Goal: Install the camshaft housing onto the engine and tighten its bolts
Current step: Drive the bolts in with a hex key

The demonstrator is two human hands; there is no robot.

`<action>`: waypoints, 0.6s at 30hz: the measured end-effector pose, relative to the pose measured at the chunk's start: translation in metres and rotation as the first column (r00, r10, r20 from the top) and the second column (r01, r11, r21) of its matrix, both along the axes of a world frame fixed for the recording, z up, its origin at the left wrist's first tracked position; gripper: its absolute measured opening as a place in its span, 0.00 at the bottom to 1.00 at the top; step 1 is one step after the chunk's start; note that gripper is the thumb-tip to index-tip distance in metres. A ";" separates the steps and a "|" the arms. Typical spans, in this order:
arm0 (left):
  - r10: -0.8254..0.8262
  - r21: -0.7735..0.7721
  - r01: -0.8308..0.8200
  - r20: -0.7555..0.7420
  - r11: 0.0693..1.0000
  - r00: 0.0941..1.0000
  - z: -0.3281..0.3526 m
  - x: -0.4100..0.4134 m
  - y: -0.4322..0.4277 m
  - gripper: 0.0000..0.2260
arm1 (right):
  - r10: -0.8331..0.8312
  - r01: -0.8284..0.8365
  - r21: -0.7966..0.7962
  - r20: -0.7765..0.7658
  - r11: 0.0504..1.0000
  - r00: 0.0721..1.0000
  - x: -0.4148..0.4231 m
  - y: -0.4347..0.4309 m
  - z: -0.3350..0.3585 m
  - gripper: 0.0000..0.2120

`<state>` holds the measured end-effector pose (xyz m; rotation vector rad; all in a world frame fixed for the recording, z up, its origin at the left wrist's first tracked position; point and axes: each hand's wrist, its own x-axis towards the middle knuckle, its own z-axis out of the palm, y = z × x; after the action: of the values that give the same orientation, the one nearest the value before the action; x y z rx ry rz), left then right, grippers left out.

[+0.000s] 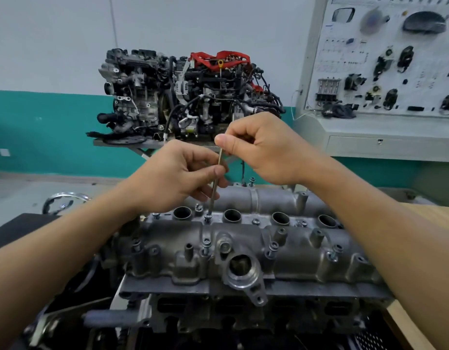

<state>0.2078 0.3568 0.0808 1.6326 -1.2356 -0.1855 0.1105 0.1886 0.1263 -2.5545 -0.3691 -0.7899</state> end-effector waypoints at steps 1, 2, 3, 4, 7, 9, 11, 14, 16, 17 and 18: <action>0.012 -0.014 -0.013 -0.006 1.000 1.000 -0.002 0.000 0.001 0.09 | 0.004 -0.004 0.002 0.007 1.000 1.000 0.002 0.002 0.000 0.19; 0.026 -0.023 -0.027 -0.010 0.999 1.000 -0.004 -0.001 0.002 0.08 | 0.005 -0.005 -0.004 0.011 1.000 1.000 0.004 0.004 0.001 0.19; 0.041 -0.030 -0.041 -0.017 0.999 0.999 -0.006 -0.001 0.003 0.07 | 0.007 -0.006 -0.013 0.012 1.000 1.000 0.005 0.005 0.001 0.19; 0.053 -0.036 -0.054 -0.027 0.998 0.998 -0.007 -0.001 0.003 0.06 | 0.009 -0.009 -0.022 0.013 1.000 1.000 0.006 0.006 0.001 0.20; 0.076 -0.041 -0.078 -0.046 0.996 0.996 -0.009 0.000 0.003 0.06 | 0.011 -0.011 -0.018 0.013 1.000 1.000 0.009 0.008 0.000 0.19; 0.084 -0.028 -0.086 -0.055 0.996 0.995 -0.008 0.000 0.002 0.06 | 0.008 -0.008 -0.011 0.005 1.000 1.000 0.011 0.007 -0.003 0.19; 0.094 -0.002 -0.095 -0.071 0.996 0.993 -0.008 0.002 0.002 0.05 | 0.009 -0.009 -0.002 -0.006 1.000 1.000 0.013 0.007 -0.005 0.19; 0.090 0.020 -0.089 -0.094 0.996 0.992 -0.009 0.003 0.002 0.05 | 0.024 -0.024 0.027 -0.006 0.999 1.000 0.017 0.005 -0.008 0.18; 0.081 0.012 -0.080 -0.107 0.997 0.991 -0.008 0.004 0.002 0.06 | 0.046 -0.046 0.061 0.001 0.997 0.999 0.020 0.003 -0.010 0.18; 0.078 0.006 -0.077 -0.113 0.997 0.991 -0.008 0.004 0.002 0.08 | 0.060 -0.060 0.084 0.004 0.995 0.998 0.021 0.002 -0.011 0.18; 0.075 0.000 -0.076 -0.117 0.997 0.990 -0.008 0.004 0.002 0.09 | 0.077 -0.077 0.114 0.005 0.990 0.997 0.022 0.001 -0.012 0.17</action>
<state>0.2123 0.3589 0.0725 1.6387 -1.0835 -0.2277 0.1324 0.1896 0.1138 -2.4188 -0.4087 -0.7617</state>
